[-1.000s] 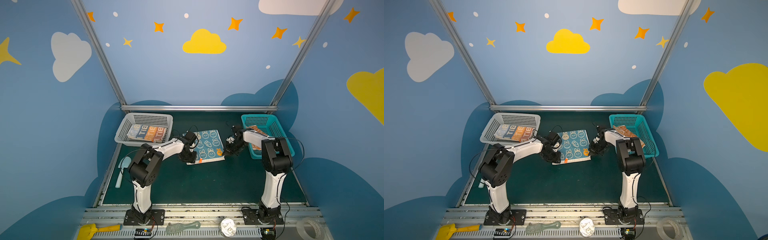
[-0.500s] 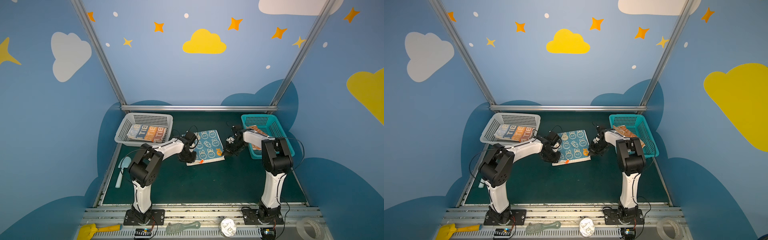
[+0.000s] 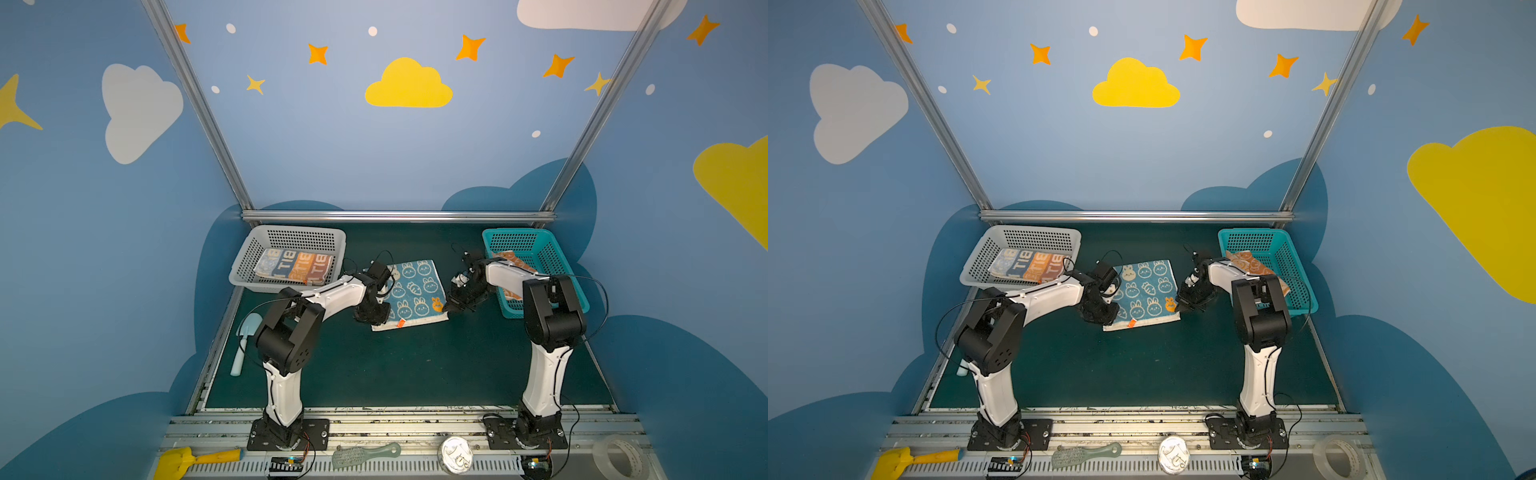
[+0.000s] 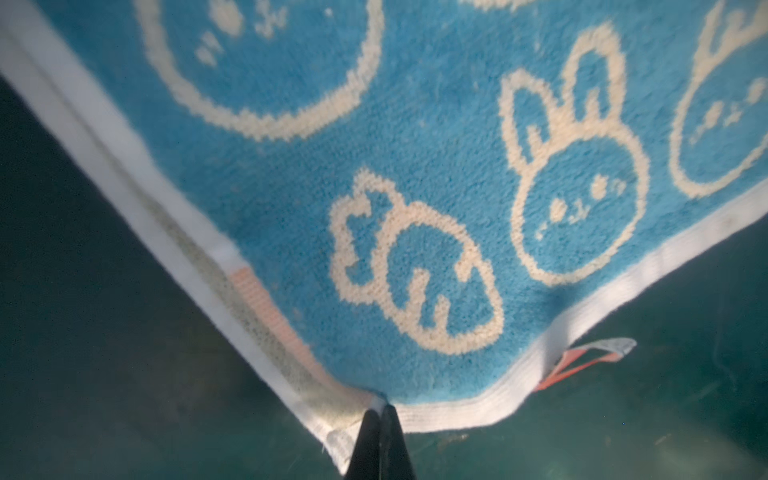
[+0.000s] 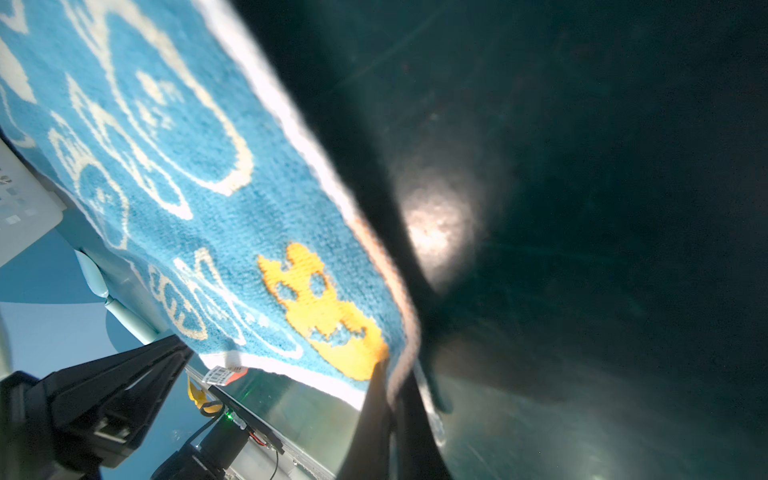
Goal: Fold and stack the towels
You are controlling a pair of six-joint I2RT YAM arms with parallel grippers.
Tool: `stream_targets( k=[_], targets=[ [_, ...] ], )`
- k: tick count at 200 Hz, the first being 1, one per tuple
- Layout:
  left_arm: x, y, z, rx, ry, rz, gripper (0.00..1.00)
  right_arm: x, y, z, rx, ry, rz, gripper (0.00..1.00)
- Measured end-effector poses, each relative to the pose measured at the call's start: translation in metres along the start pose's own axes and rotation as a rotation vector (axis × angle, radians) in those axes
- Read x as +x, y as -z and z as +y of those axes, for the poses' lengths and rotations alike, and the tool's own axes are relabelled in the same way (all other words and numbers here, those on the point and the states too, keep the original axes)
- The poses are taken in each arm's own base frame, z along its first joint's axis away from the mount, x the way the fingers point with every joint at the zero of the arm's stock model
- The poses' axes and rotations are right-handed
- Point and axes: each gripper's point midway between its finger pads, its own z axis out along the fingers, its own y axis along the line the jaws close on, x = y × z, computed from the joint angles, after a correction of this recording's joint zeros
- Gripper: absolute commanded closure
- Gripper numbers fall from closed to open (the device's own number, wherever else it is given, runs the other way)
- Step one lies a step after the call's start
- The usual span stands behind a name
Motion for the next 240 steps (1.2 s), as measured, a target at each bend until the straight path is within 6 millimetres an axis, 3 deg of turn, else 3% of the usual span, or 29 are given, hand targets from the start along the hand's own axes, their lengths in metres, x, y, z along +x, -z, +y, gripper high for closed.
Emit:
stream_targets(
  k=[46,76,151,194,212,240],
  targets=[
    [-0.011,0.037,-0.001,0.008,-0.010,-0.081,0.97,0.004,0.003,0.007,-0.003,0.017,-0.001,1.00],
    [-0.011,0.048,-0.002,0.012,-0.017,-0.103,0.97,0.010,0.006,0.016,-0.005,0.042,-0.003,1.00],
    [0.023,0.029,0.023,-0.018,0.029,-0.026,0.97,0.020,0.000,0.026,-0.002,0.077,0.013,0.91],
    [0.019,0.029,0.030,-0.018,0.050,-0.040,0.97,0.028,-0.006,0.023,0.007,0.078,0.032,0.80],
    [0.018,0.029,0.032,-0.018,0.057,-0.044,0.97,0.031,-0.008,0.023,0.009,0.080,0.039,0.70],
    [0.016,0.030,0.033,-0.016,0.061,-0.049,0.97,0.035,-0.012,0.023,0.013,0.081,0.048,0.66]
  ],
)
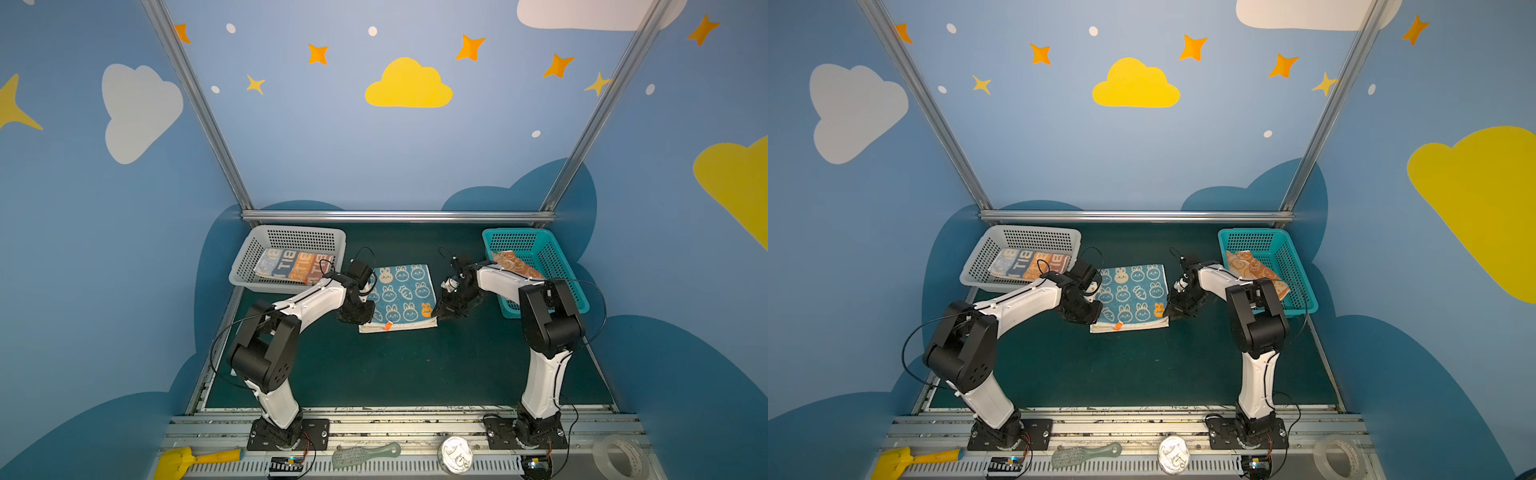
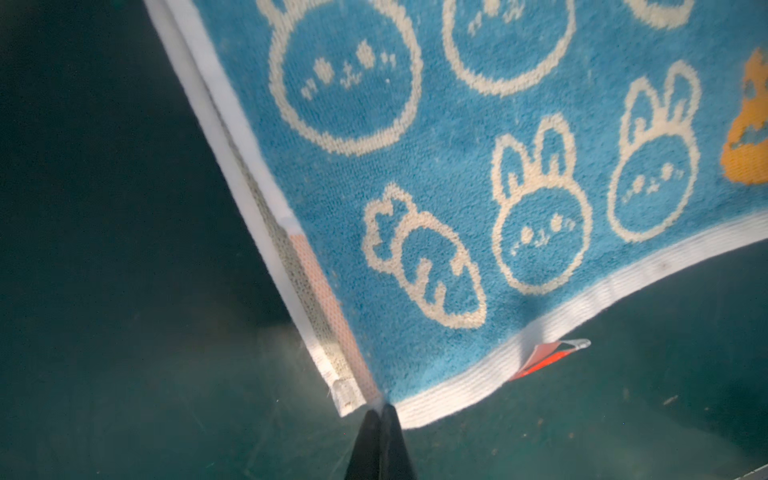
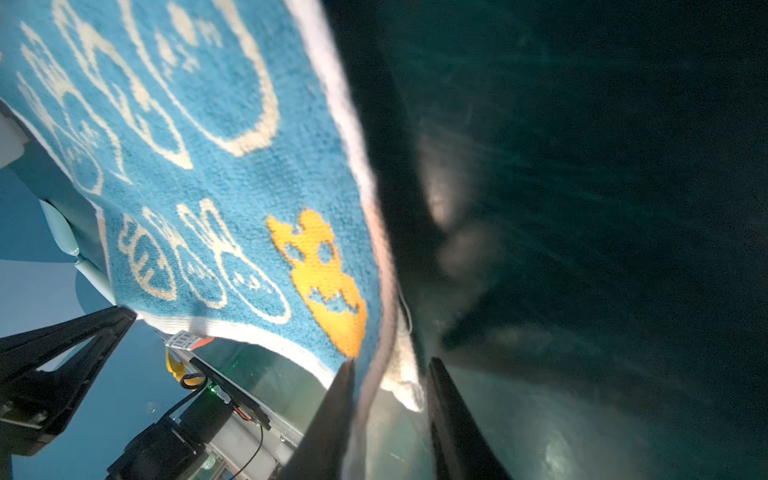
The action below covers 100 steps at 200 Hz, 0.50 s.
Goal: Fold and stack the towels
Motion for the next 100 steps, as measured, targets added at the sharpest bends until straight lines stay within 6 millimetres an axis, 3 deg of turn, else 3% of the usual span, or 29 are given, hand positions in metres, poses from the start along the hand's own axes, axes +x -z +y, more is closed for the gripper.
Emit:
stream_targets(
  k=[100],
  targets=[
    [-0.002,0.001,-0.001,0.013,0.005,-0.006,0.97,0.009,-0.010,0.015,-0.032,0.011,0.014,0.63]
  ],
)
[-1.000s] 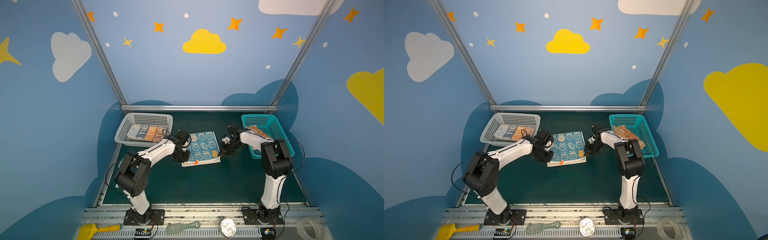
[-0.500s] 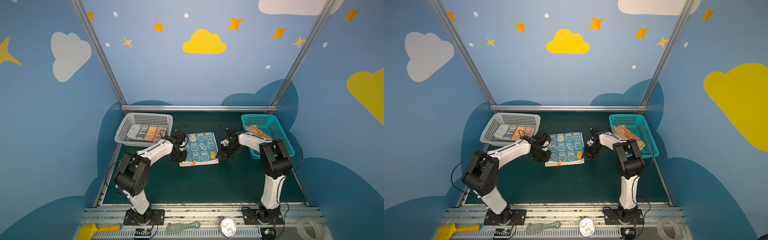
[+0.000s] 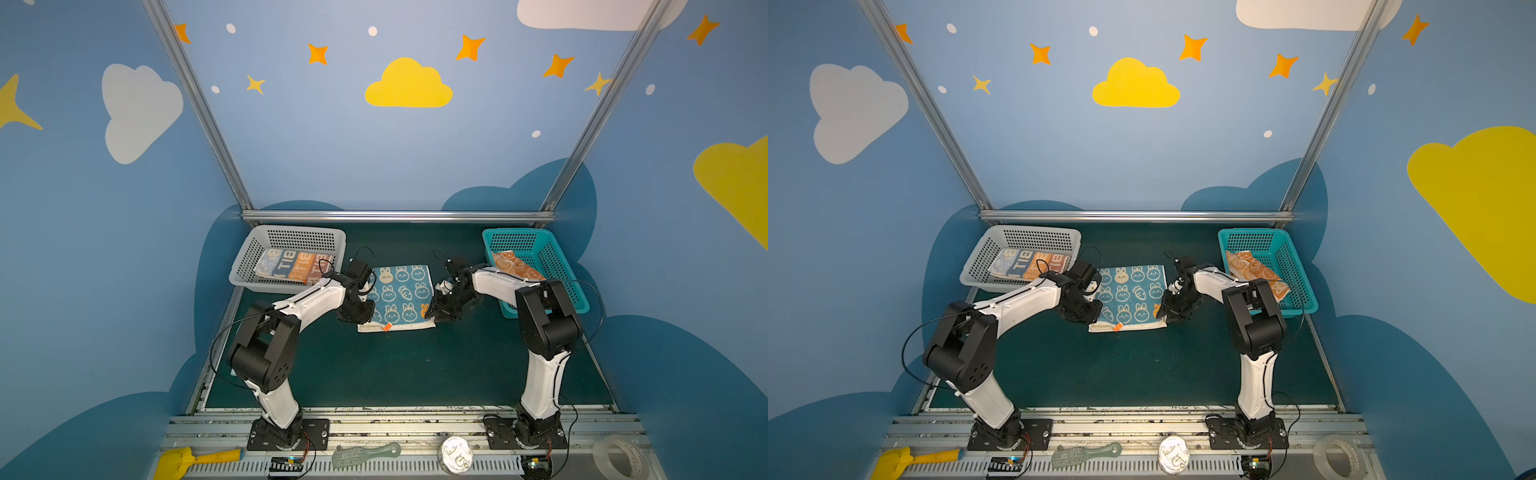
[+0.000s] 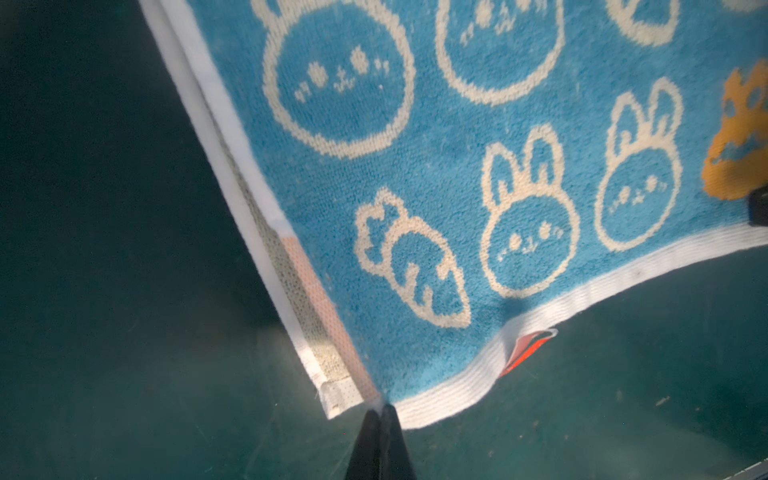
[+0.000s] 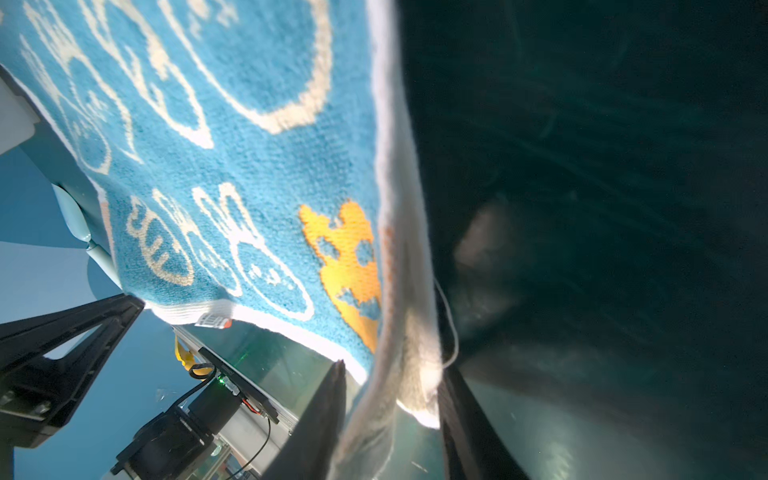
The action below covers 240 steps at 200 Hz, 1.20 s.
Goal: Fold and stack the towels
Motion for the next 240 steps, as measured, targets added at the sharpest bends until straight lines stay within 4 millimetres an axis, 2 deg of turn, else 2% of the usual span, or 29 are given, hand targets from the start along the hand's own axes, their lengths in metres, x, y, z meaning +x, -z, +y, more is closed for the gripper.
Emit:
stream_targets(
  k=[43,61,102,167,200,240],
  targets=[
    [-0.005,0.002,-0.003,0.011,-0.002,-0.014,0.97,0.000,0.007,0.001,0.030,0.016,-0.031,0.60],
    [-0.008,0.004,-0.005,0.020,-0.003,-0.022,0.97,-0.001,0.016,0.005,0.030,0.035,-0.055,0.54],
    [-0.013,0.005,-0.007,0.031,0.003,-0.034,0.97,0.000,0.020,0.009,0.022,0.052,-0.064,0.54],
    [-0.013,0.005,-0.008,0.032,0.006,-0.034,0.97,0.002,0.004,0.021,-0.023,0.061,-0.036,0.53],
    [-0.013,0.005,-0.008,0.032,0.006,-0.034,0.97,0.003,-0.010,0.017,-0.016,0.041,-0.010,0.53],
    [-0.013,0.005,-0.007,0.032,0.005,-0.033,0.97,0.002,-0.011,0.016,-0.023,0.028,-0.006,0.53]
  ],
)
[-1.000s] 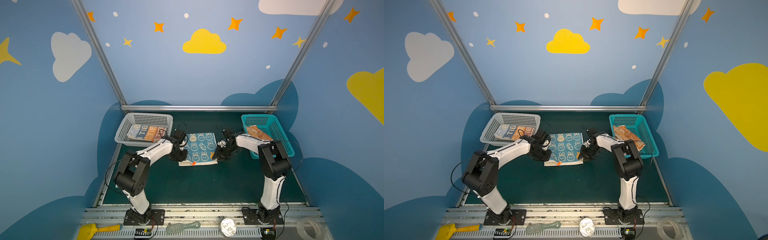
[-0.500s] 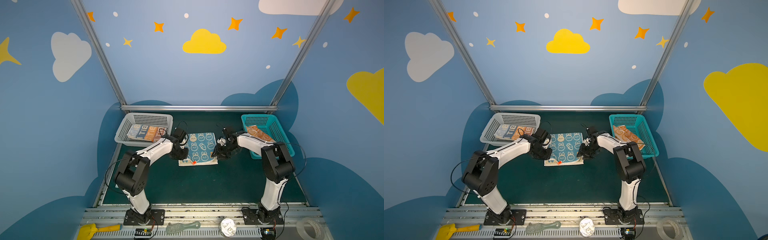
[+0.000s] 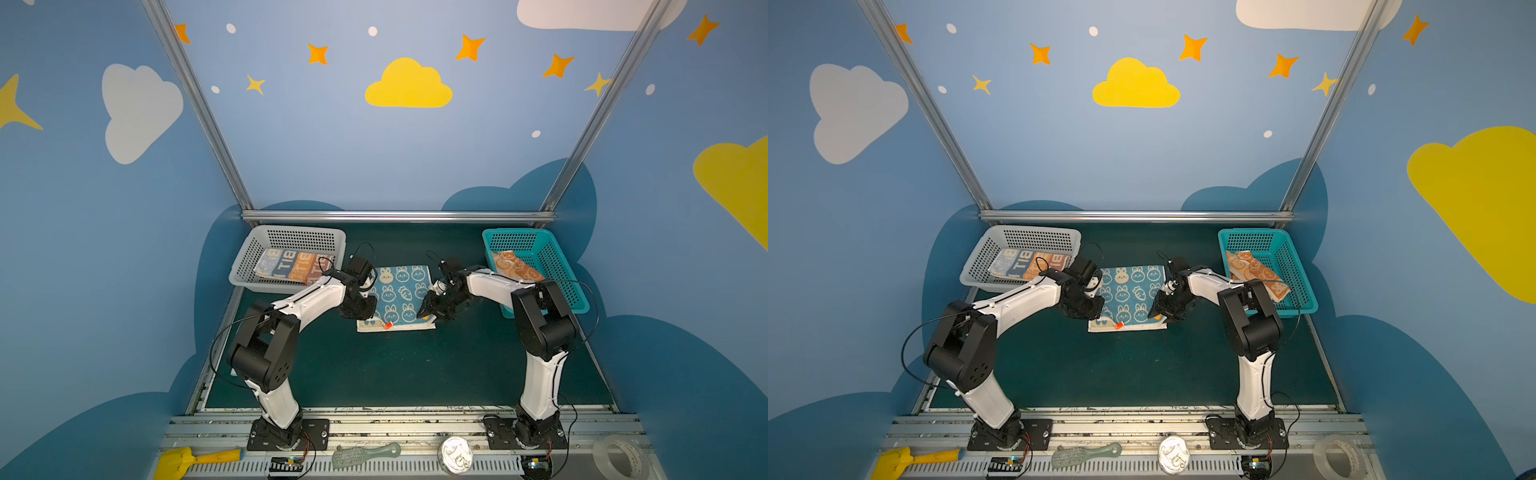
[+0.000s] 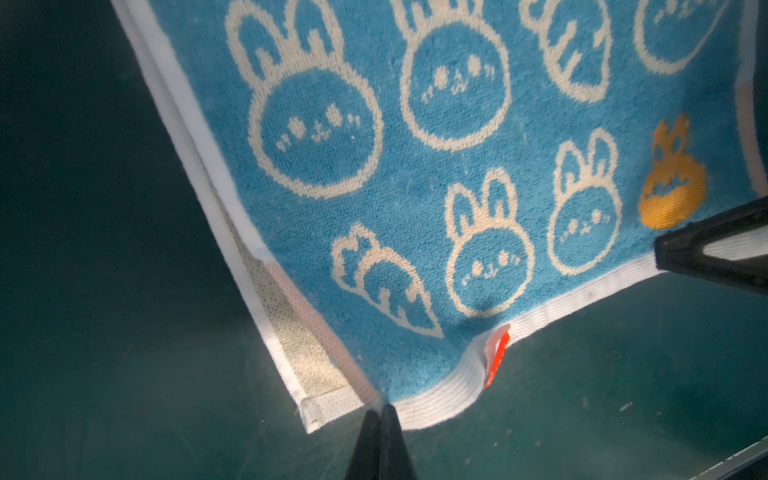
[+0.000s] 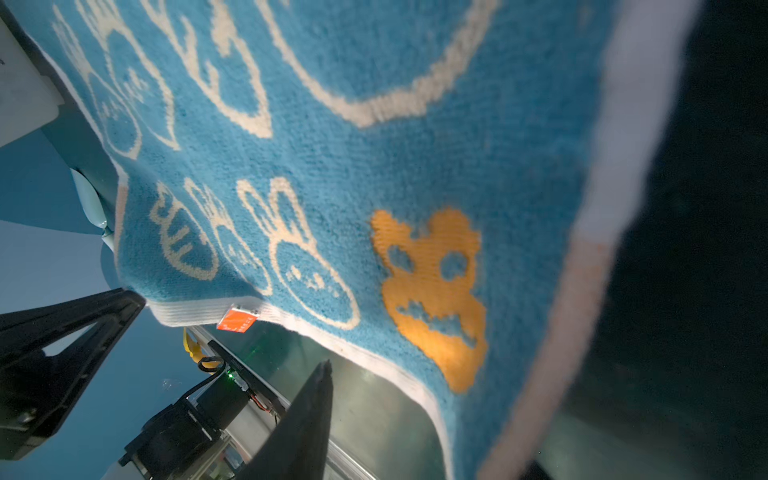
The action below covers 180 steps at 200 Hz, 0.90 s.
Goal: Fold and stack the towels
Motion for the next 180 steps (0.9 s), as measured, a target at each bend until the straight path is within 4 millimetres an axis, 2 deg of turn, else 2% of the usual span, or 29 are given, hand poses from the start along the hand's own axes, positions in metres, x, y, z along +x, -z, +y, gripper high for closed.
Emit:
stream_targets(
  k=[54,128,180],
  targets=[
    [0.003,-0.001,0.006,-0.007,0.010,0.006,0.97,-0.002,0.001,-0.002,-0.022,-0.025,0.002,0.53],
    [0.026,-0.013,0.018,-0.027,0.027,0.062,0.97,-0.003,0.002,-0.003,-0.036,-0.034,0.003,0.53],
    [0.026,-0.014,0.020,-0.026,0.029,0.056,0.97,-0.003,0.002,-0.004,-0.039,-0.036,0.003,0.53]
  ],
)
